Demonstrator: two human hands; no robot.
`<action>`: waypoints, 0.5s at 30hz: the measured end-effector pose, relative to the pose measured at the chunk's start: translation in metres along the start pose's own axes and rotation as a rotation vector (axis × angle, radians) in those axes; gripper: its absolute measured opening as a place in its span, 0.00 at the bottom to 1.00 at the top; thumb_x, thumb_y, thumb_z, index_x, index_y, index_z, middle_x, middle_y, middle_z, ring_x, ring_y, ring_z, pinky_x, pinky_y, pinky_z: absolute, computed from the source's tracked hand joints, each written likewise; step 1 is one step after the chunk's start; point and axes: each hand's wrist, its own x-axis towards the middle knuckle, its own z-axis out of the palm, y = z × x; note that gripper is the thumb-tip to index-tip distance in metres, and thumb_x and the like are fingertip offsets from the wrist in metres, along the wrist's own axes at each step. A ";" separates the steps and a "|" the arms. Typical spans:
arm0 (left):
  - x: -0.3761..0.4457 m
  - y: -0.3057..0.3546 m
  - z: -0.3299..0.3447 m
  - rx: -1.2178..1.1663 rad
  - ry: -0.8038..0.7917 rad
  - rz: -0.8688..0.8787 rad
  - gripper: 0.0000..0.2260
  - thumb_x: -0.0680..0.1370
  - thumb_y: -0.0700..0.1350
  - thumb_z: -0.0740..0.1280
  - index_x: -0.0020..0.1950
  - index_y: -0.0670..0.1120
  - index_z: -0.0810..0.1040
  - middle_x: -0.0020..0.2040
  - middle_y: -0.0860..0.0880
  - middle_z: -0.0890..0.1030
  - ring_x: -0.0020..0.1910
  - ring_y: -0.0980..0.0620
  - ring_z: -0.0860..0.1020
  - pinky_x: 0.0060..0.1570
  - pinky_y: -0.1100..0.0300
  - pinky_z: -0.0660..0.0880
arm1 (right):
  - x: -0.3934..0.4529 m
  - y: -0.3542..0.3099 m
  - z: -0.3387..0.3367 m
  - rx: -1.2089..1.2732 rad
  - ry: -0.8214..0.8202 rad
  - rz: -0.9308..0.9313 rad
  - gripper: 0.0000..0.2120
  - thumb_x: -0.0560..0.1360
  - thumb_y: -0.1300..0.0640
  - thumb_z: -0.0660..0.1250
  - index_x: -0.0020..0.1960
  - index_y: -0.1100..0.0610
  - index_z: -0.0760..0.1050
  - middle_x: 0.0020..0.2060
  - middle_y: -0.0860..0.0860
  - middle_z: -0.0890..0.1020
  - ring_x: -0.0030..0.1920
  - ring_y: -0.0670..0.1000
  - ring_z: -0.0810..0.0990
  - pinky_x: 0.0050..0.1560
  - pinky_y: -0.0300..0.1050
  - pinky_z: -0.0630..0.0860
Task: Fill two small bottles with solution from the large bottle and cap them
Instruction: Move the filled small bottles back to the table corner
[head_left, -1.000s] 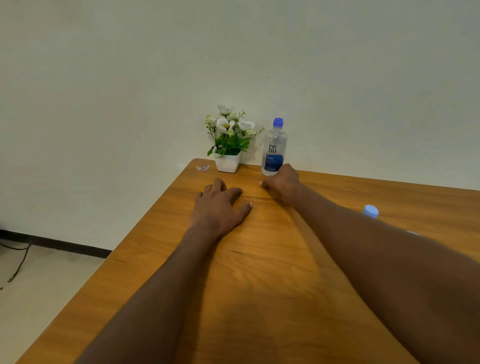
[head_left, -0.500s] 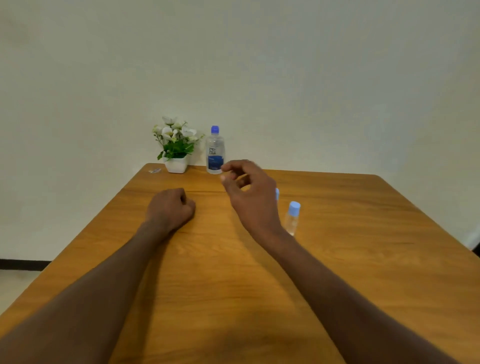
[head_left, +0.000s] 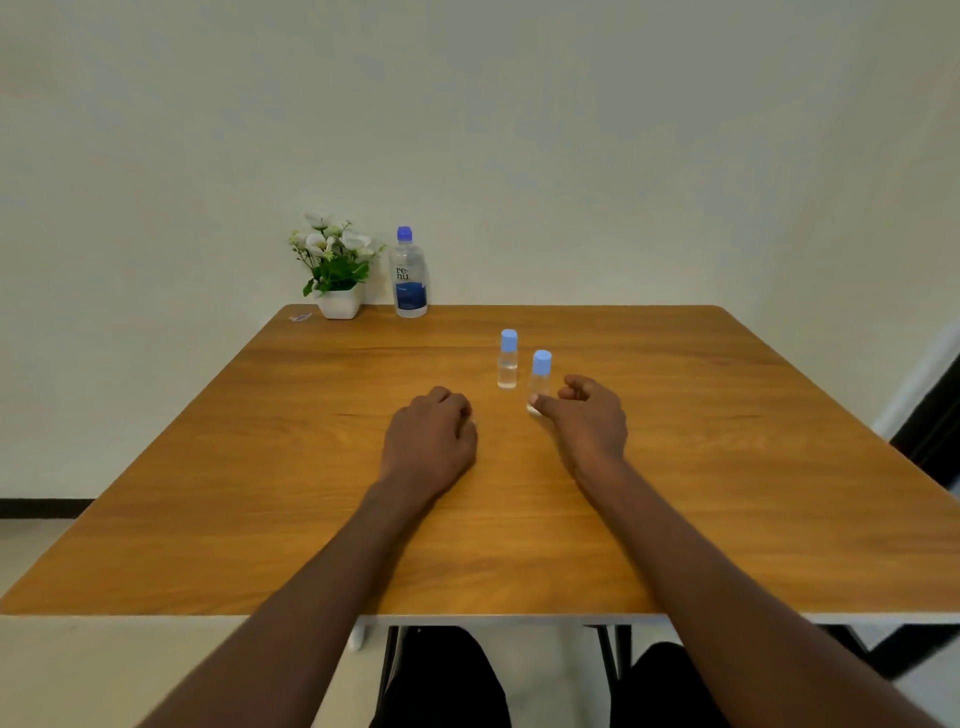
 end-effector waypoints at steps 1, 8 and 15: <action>0.000 0.001 -0.001 0.010 0.000 0.002 0.12 0.81 0.53 0.65 0.60 0.51 0.81 0.58 0.52 0.81 0.53 0.52 0.78 0.53 0.52 0.78 | 0.000 -0.002 -0.001 -0.034 0.001 -0.010 0.32 0.69 0.45 0.82 0.70 0.50 0.79 0.57 0.44 0.85 0.57 0.48 0.83 0.59 0.48 0.78; 0.000 0.004 -0.003 0.044 -0.046 0.018 0.12 0.82 0.53 0.63 0.61 0.51 0.80 0.59 0.52 0.80 0.54 0.53 0.77 0.54 0.52 0.78 | 0.007 -0.003 -0.002 -0.133 -0.016 -0.036 0.23 0.71 0.42 0.79 0.63 0.48 0.85 0.56 0.45 0.87 0.55 0.48 0.85 0.57 0.50 0.81; 0.008 0.034 0.006 -0.062 -0.036 0.056 0.11 0.82 0.50 0.64 0.61 0.51 0.81 0.56 0.54 0.80 0.54 0.56 0.76 0.52 0.57 0.77 | 0.044 0.009 -0.027 0.034 0.053 0.034 0.17 0.71 0.50 0.81 0.58 0.52 0.86 0.45 0.45 0.87 0.44 0.50 0.87 0.52 0.55 0.85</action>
